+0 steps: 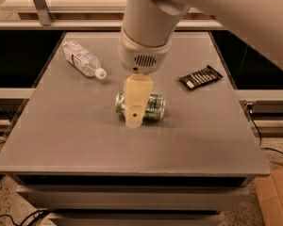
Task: Place green can upright
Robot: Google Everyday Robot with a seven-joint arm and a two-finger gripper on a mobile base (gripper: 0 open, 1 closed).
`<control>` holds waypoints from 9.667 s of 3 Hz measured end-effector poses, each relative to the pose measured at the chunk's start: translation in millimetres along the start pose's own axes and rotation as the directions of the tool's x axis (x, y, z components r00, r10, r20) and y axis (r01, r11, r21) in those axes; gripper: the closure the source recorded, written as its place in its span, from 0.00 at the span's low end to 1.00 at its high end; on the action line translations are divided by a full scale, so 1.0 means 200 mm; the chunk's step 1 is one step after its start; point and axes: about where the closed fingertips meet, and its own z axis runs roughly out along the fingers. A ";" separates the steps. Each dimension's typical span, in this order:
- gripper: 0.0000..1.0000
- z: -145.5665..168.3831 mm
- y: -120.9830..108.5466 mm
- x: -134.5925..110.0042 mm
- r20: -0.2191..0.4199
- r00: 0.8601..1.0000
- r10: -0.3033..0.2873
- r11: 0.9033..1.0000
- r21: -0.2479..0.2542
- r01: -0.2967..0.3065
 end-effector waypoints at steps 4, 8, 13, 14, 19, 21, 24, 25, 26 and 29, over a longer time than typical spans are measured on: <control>0.00 0.40 -0.17 0.02 -0.136 0.971 0.196 0.980 -0.013 -0.200; 0.42 0.46 -0.14 0.05 -0.098 0.987 0.131 0.990 -0.042 -0.135; 1.00 0.02 -0.20 -0.21 0.356 0.930 0.090 0.996 -0.054 -0.076; 1.00 -0.04 -0.13 -0.29 0.515 0.850 0.110 0.994 -0.081 -0.079; 1.00 0.05 -0.06 -0.56 0.894 0.434 0.110 0.993 -0.085 -0.076; 1.00 0.06 -0.06 -0.59 0.933 0.355 0.055 0.997 -0.034 -0.063; 0.59 0.10 -0.07 -0.62 0.951 0.308 0.029 0.999 -0.018 -0.039; 0.36 0.12 -0.06 -0.63 0.953 0.303 0.027 0.999 -0.018 -0.033; 0.13 0.13 -0.06 -0.63 0.953 0.300 0.028 0.999 -0.020 -0.029; 0.00 0.13 -0.05 -0.63 0.946 0.324 0.019 1.000 -0.018 -0.006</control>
Offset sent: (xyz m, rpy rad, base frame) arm 0.0393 0.0327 -0.0611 -0.1117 0.0629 -0.1296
